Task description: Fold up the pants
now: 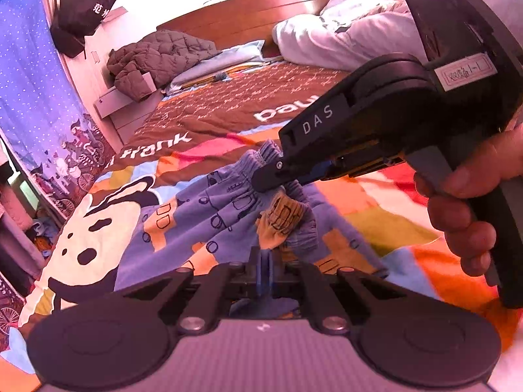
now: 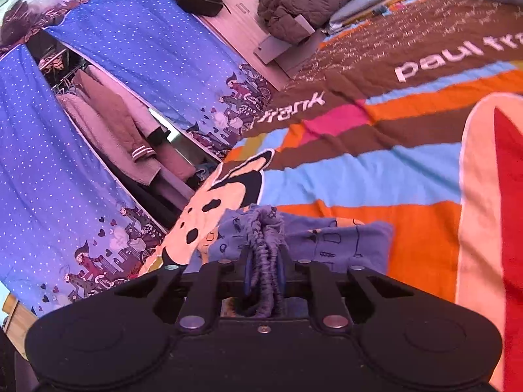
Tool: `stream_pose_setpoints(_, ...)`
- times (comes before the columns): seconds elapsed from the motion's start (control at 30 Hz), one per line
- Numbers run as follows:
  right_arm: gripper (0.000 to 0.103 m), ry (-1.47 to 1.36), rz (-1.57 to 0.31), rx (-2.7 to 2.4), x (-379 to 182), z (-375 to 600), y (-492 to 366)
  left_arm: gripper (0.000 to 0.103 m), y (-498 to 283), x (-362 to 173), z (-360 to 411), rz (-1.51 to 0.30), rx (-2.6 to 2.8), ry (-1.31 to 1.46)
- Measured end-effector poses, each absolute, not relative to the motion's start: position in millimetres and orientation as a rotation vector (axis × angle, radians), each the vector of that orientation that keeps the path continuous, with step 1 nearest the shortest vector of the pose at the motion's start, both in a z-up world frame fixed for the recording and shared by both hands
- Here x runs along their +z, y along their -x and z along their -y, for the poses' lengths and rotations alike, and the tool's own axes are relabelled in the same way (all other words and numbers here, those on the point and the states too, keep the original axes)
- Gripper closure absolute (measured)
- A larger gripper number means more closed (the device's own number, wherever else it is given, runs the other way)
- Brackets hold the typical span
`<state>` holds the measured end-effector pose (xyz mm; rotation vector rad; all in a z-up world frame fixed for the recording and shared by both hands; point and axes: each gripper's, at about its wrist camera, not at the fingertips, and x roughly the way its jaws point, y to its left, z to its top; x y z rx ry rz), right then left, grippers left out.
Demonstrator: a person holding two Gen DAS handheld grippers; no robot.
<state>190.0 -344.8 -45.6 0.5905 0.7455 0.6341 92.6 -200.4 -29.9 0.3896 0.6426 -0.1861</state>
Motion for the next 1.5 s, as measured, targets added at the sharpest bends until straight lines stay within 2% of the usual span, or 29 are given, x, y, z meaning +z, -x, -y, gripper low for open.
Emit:
stream_pose_setpoints(0.3, 0.086, -0.554, -0.810, 0.522, -50, 371, -182, 0.098, -89, -46, 222, -0.688, -0.290, -0.423)
stream_pose_setpoints(0.37, 0.079, -0.484, -0.847, 0.497, -63, 365, -183, 0.094, -92, -58, 224, -0.728, -0.280, -0.443)
stream_pose_setpoints(0.43, 0.059, -0.455, -0.861, 0.479, -75, 361, -183, 0.089, -87, -58, 223, -0.717, -0.284, -0.456)
stream_pose_setpoints(0.47, 0.055, -0.468, -0.871, 0.471, -79, 363, -182, 0.072, -83, -55, 221, -0.708, -0.300, -0.458)
stream_pose_setpoints(0.5, 0.051, -0.486, -0.872, 0.468, -79, 367, -182, 0.046, -78, -51, 216, -0.696, -0.323, -0.452)
stream_pose_setpoints(0.53, 0.041, -0.489, -0.872, 0.461, -77, 371, -181, 0.038, -74, -46, 210, -0.684, -0.329, -0.440)
stream_pose_setpoints(0.6, 0.025, -0.439, -0.850, 0.434, -70, 373, -176, 0.036, -67, -33, 194, -0.665, -0.319, -0.407)
stream_pose_setpoints(0.63, 0.022, -0.400, -0.829, 0.416, -66, 374, -173, 0.035, -66, -26, 184, -0.662, -0.285, -0.389)
stream_pose_setpoints(0.67, 0.020, -0.359, -0.810, 0.398, -61, 373, -170, 0.030, -67, -20, 175, -0.654, -0.243, -0.371)
stream_pose_setpoints(0.7, 0.016, -0.326, -0.787, 0.377, -57, 372, -167, 0.020, -71, -14, 164, -0.642, -0.176, -0.341)
stream_pose_setpoints(0.77, 0.010, -0.291, -0.731, 0.347, -50, 367, -161, 0.011, -81, -6, 143, -0.633, -0.052, -0.272)
stream_pose_setpoints(0.87, 0.006, -0.238, -0.685, 0.367, -41, 349, -152, 0.011, -107, -6, 112, -0.680, 0.073, -0.164)
stream_pose_setpoints(0.97, 0.006, -0.146, -0.716, 0.343, -41, 326, -146, 0.030, -132, -28, 84, -0.860, 0.114, -0.067)
stream_pose_setpoints(1.0, 0.006, -0.112, -0.762, 0.317, -44, 320, -146, 0.032, -134, -37, 73, -0.914, 0.106, -0.005)
stream_pose_setpoints(1.07, 0.005, -0.051, -0.863, 0.280, -57, 312, -148, 0.032, -128, -48, 54, -0.927, 0.084, 0.126)
stream_pose_setpoints(1.13, 0.003, -0.089, -0.891, 0.273, -66, 318, -146, 0.032, -120, -49, 50, -0.922, 0.059, 0.105)
stream_pose_setpoints(1.23, 0.001, -0.146, -0.897, 0.266, -65, 328, -141, 0.032, -110, -48, 54, -0.900, 0.031, 0.009)
stream_pose_setpoints(1.37, 0.001, -0.190, -0.827, 0.289, -49, 335, -127, 0.031, -97, -35, 51, -0.870, 0.012, 0.036)
stream_pose_setpoints(1.47, 0.001, -0.130, -0.736, 0.270, -31, 331, -124, 0.019, -95, -18, 42, -0.780, -0.002, 0.079)
stream_pose_setpoints(1.5, 0.001, -0.106, -0.719, 0.270, -25, 329, -127, 0.019, -99, -15, 40, -0.754, -0.007, 0.098)
